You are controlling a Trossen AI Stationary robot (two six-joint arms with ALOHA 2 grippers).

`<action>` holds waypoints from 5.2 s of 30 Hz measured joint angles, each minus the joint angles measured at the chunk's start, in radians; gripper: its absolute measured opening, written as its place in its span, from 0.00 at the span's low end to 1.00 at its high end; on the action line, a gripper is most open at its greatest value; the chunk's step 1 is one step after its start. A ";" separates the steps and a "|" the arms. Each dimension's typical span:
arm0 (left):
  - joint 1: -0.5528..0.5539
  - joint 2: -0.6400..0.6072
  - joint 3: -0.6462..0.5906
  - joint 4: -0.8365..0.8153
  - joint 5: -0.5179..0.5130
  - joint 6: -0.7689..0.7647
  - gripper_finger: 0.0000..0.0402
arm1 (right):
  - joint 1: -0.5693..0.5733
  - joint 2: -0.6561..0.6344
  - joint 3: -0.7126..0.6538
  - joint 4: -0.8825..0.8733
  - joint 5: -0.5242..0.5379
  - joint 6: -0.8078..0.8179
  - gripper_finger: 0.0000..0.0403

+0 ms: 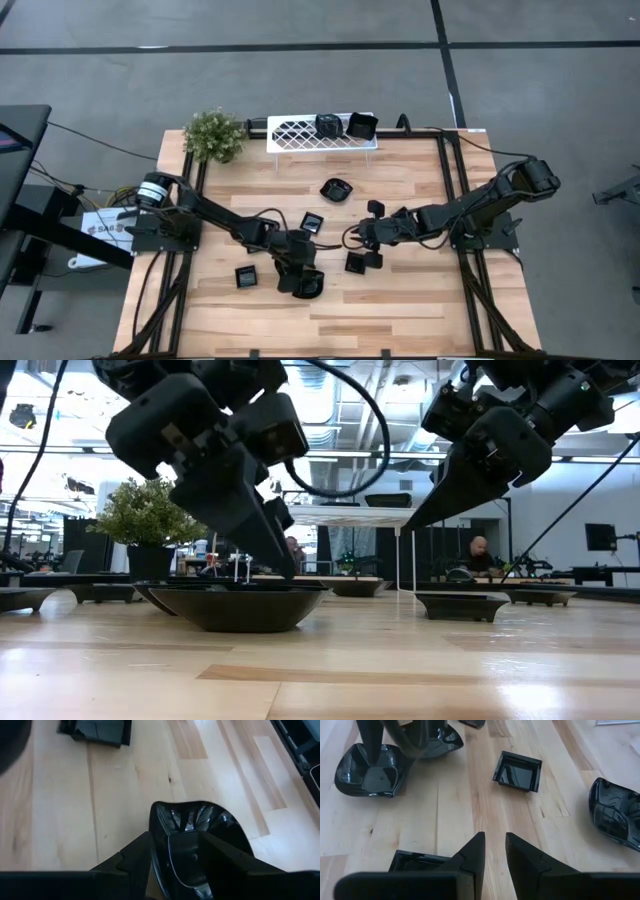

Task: Pick & Place Mini shaped plates
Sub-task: Stack the black leaf-shaped plate on top of the black leaf-shaped plate on the shelf

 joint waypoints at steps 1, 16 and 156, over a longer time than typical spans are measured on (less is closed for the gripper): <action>0.003 0.006 0.000 0.004 0.009 -0.001 0.41 | 0.000 0.000 0.000 0.000 0.000 0.000 0.18; 0.007 0.009 0.000 0.009 0.019 -0.008 0.41 | 0.000 0.000 0.000 0.000 0.000 0.000 0.18; 0.262 -0.324 -0.122 0.243 -0.656 0.022 0.01 | -0.139 -0.028 0.058 0.139 0.440 0.150 0.18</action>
